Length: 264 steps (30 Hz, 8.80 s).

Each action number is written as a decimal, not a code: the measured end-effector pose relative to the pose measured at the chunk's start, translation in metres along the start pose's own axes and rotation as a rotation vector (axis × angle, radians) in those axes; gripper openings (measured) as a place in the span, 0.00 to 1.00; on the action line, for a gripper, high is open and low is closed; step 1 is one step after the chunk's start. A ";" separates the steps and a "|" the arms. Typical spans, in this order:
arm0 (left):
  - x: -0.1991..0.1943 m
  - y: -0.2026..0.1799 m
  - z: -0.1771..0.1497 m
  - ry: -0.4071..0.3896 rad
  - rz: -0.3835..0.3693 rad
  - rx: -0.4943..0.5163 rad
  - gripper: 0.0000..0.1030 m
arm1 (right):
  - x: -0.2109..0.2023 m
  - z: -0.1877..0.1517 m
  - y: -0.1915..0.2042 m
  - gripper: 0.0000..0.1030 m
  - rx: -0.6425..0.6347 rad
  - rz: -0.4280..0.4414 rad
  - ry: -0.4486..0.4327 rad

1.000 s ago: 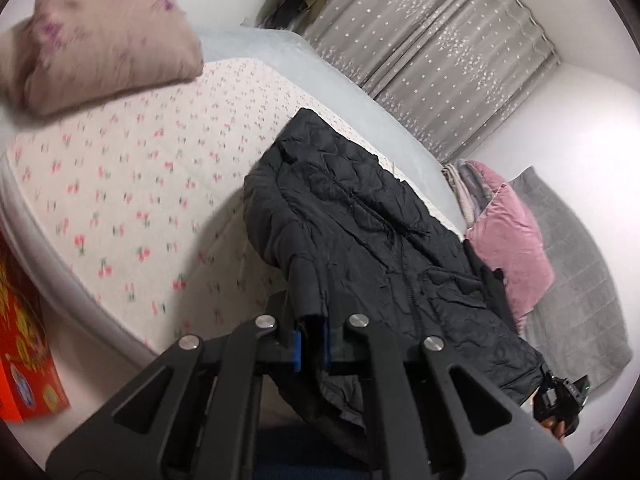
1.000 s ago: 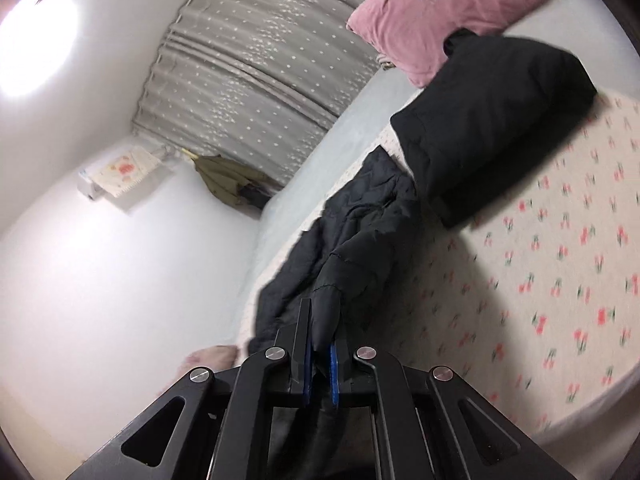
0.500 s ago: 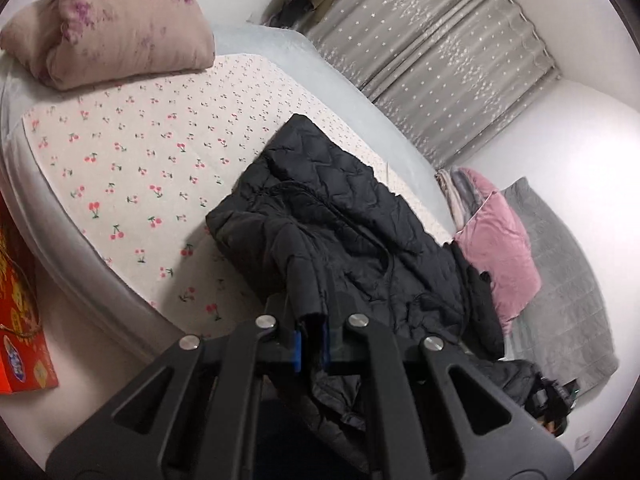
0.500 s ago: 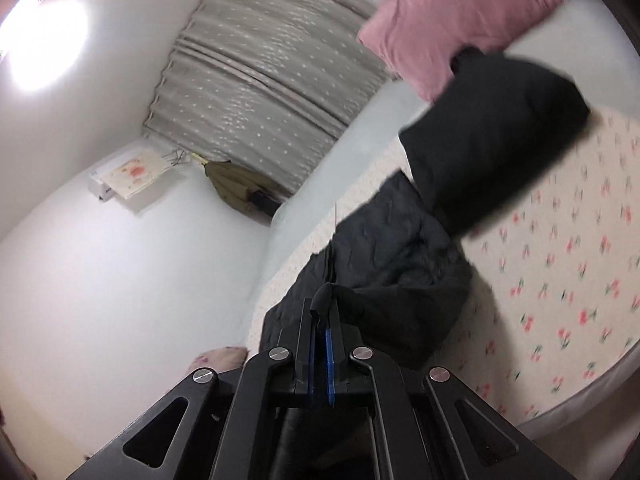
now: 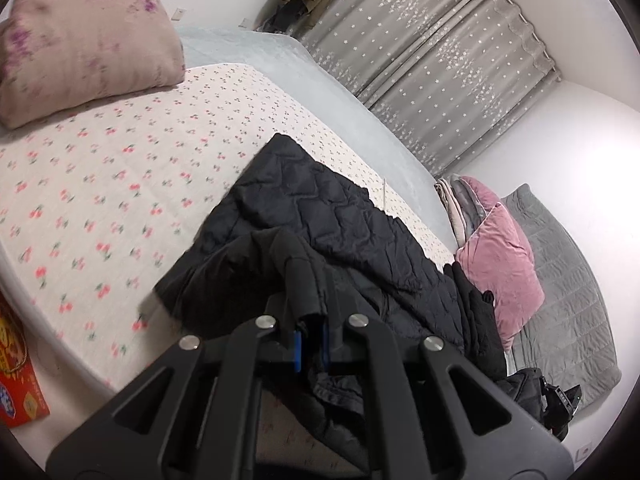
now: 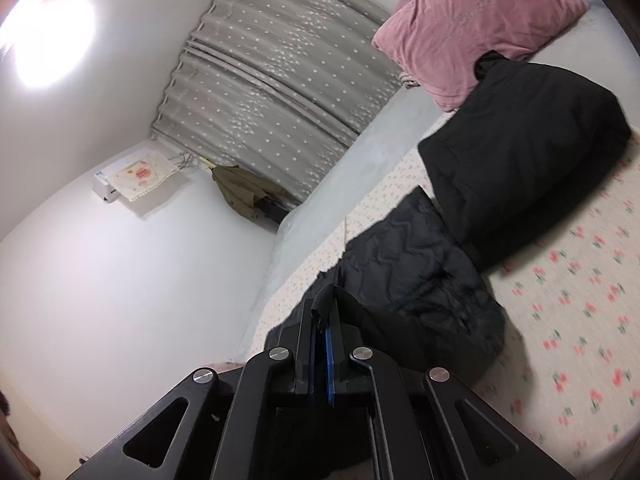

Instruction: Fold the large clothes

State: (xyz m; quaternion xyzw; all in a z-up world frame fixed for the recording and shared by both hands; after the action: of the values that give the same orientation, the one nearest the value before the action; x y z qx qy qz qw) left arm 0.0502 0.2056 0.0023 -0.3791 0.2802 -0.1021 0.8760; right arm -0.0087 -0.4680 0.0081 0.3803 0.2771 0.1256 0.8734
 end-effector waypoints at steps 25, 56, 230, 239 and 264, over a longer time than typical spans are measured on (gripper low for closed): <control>0.214 0.031 0.197 0.055 0.112 -0.107 0.39 | 0.312 0.161 -0.029 0.10 0.077 -0.480 0.099; 0.303 -0.070 0.118 0.288 0.111 0.199 0.50 | 0.413 0.058 0.129 0.50 -0.401 -0.341 0.274; 0.181 -0.060 -0.011 0.321 -0.009 0.148 0.73 | 0.197 -0.067 0.215 0.14 -0.743 -0.586 -0.221; 0.106 0.009 0.031 0.155 -0.020 -0.067 0.73 | 0.288 -0.190 0.286 0.15 -1.261 -0.470 -0.080; 0.093 0.051 0.050 0.125 0.016 -0.161 0.73 | 0.296 -0.213 0.271 0.68 -1.120 -0.021 0.322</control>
State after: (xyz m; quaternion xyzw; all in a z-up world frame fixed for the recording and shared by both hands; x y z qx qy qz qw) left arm 0.1537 0.2347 -0.0453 -0.4389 0.3444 -0.0955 0.8244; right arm 0.1064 -0.0298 -0.0268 -0.1664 0.3014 0.3003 0.8895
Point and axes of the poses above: each gripper's, at about its wrist camera, not at the fingertips, and x roughly the way its jaws point, y to its left, z to its top, the point moved 3 cm from there along x, roughly the way its jaws point, and after that the axes turned 11 degrees about -z, right-handed, at the moved point
